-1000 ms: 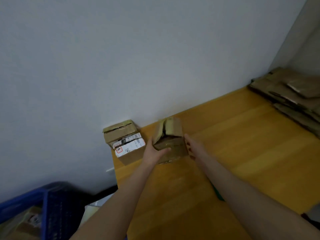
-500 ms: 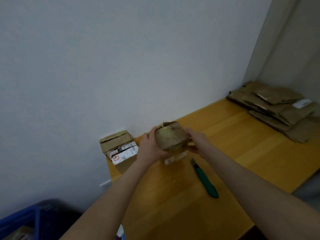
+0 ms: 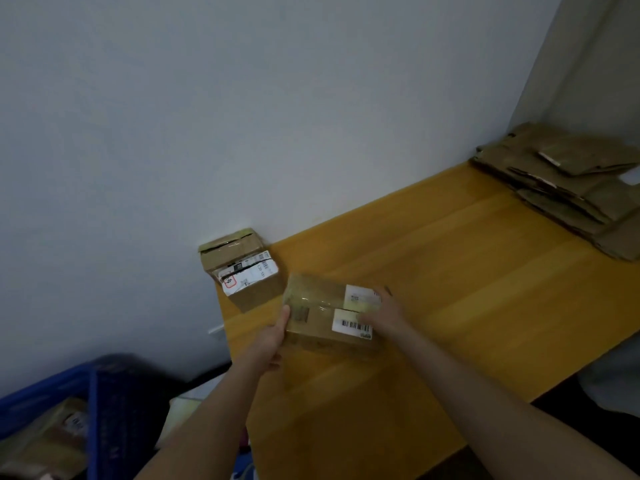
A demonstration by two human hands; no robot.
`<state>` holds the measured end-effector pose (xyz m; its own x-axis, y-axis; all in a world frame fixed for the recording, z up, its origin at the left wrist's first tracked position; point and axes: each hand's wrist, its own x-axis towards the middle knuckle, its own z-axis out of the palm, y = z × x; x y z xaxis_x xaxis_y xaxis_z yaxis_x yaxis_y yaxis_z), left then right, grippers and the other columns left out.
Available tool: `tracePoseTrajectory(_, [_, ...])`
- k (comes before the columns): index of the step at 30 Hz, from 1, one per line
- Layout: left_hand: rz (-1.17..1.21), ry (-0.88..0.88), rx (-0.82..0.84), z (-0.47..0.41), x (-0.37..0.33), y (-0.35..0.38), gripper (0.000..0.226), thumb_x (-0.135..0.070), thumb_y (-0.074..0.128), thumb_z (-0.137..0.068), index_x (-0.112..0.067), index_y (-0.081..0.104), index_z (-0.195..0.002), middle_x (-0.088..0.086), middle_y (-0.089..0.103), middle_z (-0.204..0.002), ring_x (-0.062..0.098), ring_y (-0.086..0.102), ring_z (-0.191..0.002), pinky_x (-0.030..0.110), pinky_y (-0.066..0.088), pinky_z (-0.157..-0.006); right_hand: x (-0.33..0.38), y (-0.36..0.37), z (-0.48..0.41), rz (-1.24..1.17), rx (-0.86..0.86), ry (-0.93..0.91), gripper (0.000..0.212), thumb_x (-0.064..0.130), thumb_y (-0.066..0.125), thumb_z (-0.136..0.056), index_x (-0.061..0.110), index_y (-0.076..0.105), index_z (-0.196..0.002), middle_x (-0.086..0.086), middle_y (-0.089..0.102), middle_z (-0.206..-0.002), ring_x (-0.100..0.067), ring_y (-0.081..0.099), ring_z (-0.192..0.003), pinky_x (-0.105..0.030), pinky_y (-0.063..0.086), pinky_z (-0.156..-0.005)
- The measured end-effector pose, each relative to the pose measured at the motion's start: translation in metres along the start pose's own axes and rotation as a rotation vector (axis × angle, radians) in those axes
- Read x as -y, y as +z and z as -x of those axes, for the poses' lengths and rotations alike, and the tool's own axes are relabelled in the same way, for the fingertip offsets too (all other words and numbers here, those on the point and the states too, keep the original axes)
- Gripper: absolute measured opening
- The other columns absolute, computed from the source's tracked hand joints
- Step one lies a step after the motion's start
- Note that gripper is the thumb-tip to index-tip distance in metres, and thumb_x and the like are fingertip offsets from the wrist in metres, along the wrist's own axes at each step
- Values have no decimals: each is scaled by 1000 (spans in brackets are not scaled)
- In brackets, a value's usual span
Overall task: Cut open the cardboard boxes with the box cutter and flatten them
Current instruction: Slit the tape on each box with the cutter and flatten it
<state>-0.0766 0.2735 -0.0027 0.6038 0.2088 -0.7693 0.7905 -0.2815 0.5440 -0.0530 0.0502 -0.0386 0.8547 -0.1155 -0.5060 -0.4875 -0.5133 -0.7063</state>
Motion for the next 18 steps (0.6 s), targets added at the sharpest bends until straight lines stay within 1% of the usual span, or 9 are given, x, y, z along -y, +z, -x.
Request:
tracePoseTrajectory(1, [-67,15,-44,-3,5,1,73,-64,42,-93,-4,46,-133,18,53,-131,36,52,-119,41,46,-89,-3,6,0,93,1,-18,80,20,72,-83,20,29,-150,-7,30,-150,-25,48,-123,-29,47,-89])
tracePoseTrajectory(3, [-347,162,-182,-10,10,1,69,-49,53,-95,-3,35,-143,18,41,-145,36,43,-130,42,42,-100,-10,19,-1,203,6,-63,79,19,68,-86,22,24,-152,-3,17,-157,-23,38,-133,-30,44,-96])
tracePoseTrajectory(5, [-645,390,-347,-11,8,2,87,-43,66,-88,-7,19,-151,14,25,-155,31,30,-140,42,33,-112,-14,27,-4,247,0,-102,80,16,65,-85,25,23,-152,1,13,-159,-20,36,-135,-34,45,-103])
tracePoseTrajectory(6, [-757,505,-348,-12,5,4,99,-45,72,-82,-11,12,-154,10,18,-159,28,23,-144,42,28,-115,-15,29,-5,253,-2,-118,77,16,64,-86,26,24,-152,1,13,-159,-20,36,-134,-35,45,-103])
tracePoseTrajectory(8, [-978,663,-214,-13,-5,14,121,-52,78,-71,-16,-2,-155,5,5,-162,26,9,-149,45,17,-120,-17,26,-5,203,1,-144,65,21,58,-92,26,29,-150,0,22,-157,-20,39,-133,-36,43,-104])
tracePoseTrajectory(10, [-1200,734,-98,-16,-16,30,132,-56,79,-67,-20,-14,-153,6,-8,-163,26,-4,-150,48,4,-121,-22,18,-5,129,-55,-159,49,30,49,-98,24,36,-146,-2,40,-148,-21,46,-127,-38,45,-101])
tracePoseTrajectory(11, [-1291,744,-57,-18,-21,39,134,-57,79,-67,-22,-19,-152,7,-14,-162,27,-10,-149,49,-1,-120,-27,12,-6,138,-102,-131,48,34,46,-99,22,37,-144,-4,44,-144,-23,47,-126,-39,45,-100])
tracePoseTrajectory(14, [-1437,714,33,-28,-30,64,136,-58,77,-68,-26,-27,-148,11,-28,-157,30,-21,-146,53,-6,-119,-51,-2,-11,340,-203,27,54,36,50,-98,17,33,-145,-8,39,-145,-26,38,-132,-40,40,-103])
tracePoseTrajectory(18, [-1487,664,23,-46,-24,74,133,-65,74,-67,-28,-24,-150,13,-27,-158,31,-21,-146,60,1,-118,-73,-5,-17,519,-127,105,64,35,56,-95,17,25,-147,-11,30,-148,-29,34,-132,-39,40,-102])
